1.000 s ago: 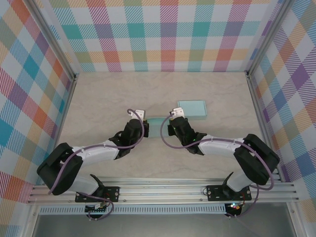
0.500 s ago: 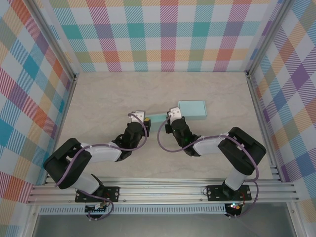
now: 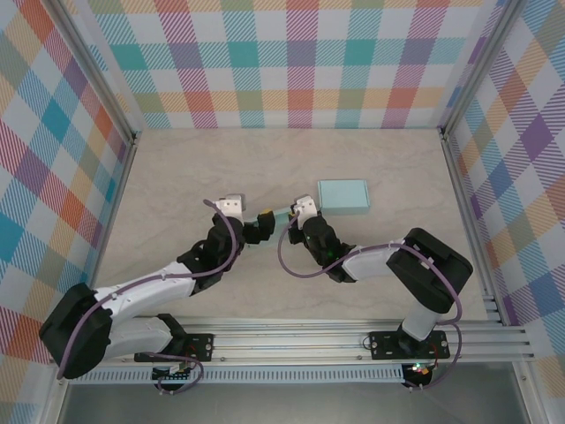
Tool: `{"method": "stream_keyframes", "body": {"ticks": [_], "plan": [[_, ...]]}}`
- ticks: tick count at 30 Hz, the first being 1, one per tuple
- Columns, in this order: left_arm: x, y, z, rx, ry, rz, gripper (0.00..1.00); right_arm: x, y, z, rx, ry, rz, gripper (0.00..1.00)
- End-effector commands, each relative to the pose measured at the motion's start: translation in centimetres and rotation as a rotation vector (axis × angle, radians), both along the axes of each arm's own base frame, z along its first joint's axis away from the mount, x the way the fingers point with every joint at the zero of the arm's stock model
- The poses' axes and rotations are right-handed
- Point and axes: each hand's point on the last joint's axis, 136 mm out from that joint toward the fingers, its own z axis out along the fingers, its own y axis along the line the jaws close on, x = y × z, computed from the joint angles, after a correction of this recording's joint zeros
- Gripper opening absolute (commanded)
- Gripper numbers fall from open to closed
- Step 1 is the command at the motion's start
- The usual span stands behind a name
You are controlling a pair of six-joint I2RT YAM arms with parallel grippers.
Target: Fold the paper box
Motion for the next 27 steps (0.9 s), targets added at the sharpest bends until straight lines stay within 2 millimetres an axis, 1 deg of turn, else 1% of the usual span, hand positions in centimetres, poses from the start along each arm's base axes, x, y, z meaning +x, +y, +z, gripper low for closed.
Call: {"method": "stream_keyframes", "body": {"ticks": [1,4,7,10,12,14,18,22,24,25,27], "plan": [[-0.5,1.8,0.4,-0.059,0.093,0.11,1.0,-0.8,0.3,-1.0,-0.036,0.037,0.033,0.0],[-0.7,3.1,0.1,-0.09,0.163,0.173,1.0,-0.8,0.3,-0.8,-0.042,0.039,0.035,0.05],[-0.7,3.7,-1.1,-0.119,0.217,0.192,1.0,-0.9,0.3,-0.7,-0.043,0.04,0.035,0.11],[-0.5,4.1,-2.4,-0.126,0.248,0.212,1.0,-1.0,0.3,-0.5,-0.041,0.038,0.036,0.24],[-0.4,4.0,-3.2,-0.123,0.253,0.21,1.0,-1.1,0.3,-0.2,-0.04,0.036,0.039,0.37],[-0.2,3.9,-4.0,-0.112,0.257,0.21,1.0,-1.3,0.3,0.0,-0.04,0.037,0.042,0.44],[0.3,3.5,-4.9,-0.08,0.268,0.208,1.0,-1.5,0.3,1.0,-0.033,0.026,0.047,0.52],[0.4,3.2,-5.5,-0.078,0.282,0.202,1.0,-1.7,0.1,1.9,-0.03,0.022,0.05,0.56],[0.3,3.4,-6.1,-0.077,0.288,0.21,1.0,-1.9,0.0,2.8,-0.014,0.011,0.054,0.57],[0.3,3.4,-6.2,-0.083,0.288,0.213,1.0,-2.2,-0.2,2.6,-0.028,0.025,0.057,0.58],[0.1,3.5,-6.7,-0.088,0.293,0.215,1.0,-2.4,-0.4,3.3,-0.015,0.022,0.06,0.59]]}}
